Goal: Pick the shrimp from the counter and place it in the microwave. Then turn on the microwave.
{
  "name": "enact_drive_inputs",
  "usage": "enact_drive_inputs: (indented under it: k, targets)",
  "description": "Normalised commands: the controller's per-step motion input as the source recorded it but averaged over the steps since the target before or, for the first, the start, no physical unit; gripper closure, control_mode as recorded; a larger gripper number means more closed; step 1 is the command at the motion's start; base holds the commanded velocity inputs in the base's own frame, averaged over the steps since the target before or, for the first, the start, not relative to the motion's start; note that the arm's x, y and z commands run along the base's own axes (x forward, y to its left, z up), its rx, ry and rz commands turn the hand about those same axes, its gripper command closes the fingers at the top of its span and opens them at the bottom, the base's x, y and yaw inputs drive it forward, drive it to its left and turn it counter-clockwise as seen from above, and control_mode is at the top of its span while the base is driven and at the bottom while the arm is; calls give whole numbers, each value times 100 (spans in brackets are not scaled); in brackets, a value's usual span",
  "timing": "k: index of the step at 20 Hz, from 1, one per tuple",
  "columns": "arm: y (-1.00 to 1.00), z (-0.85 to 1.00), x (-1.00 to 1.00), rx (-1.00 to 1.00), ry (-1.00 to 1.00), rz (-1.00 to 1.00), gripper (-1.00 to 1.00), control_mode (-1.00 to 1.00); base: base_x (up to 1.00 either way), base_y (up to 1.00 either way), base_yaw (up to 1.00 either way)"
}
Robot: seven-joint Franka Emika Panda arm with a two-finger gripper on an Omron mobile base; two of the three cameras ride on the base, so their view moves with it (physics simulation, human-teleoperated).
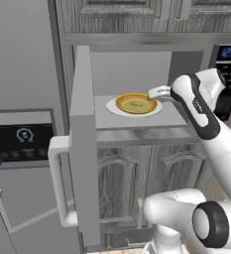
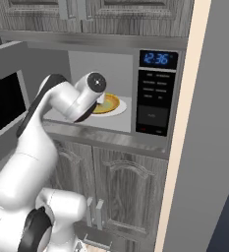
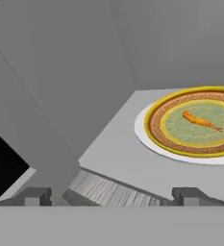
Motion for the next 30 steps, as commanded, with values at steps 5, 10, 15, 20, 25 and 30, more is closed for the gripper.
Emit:
enact_drive_inputs:
  k: [5,10,15,20,25,30]
  targets:
    - [0,2,-52,0,-3,-1,-100,-100,0,0,0]
    - [0,13,-47,0,0,-3,-100,-100,0,0,0]
    - [0,17,-47,0,0,-10,-100,-100,0,0,0]
    - [0,17,-45,0,0,-9,-100,-100,0,0,0]
    - [-2,15,-45,0,3,-11,-100,-100,0,0,0]
    - [0,17,-44,3,15,-13,-100,-100,0,0,0]
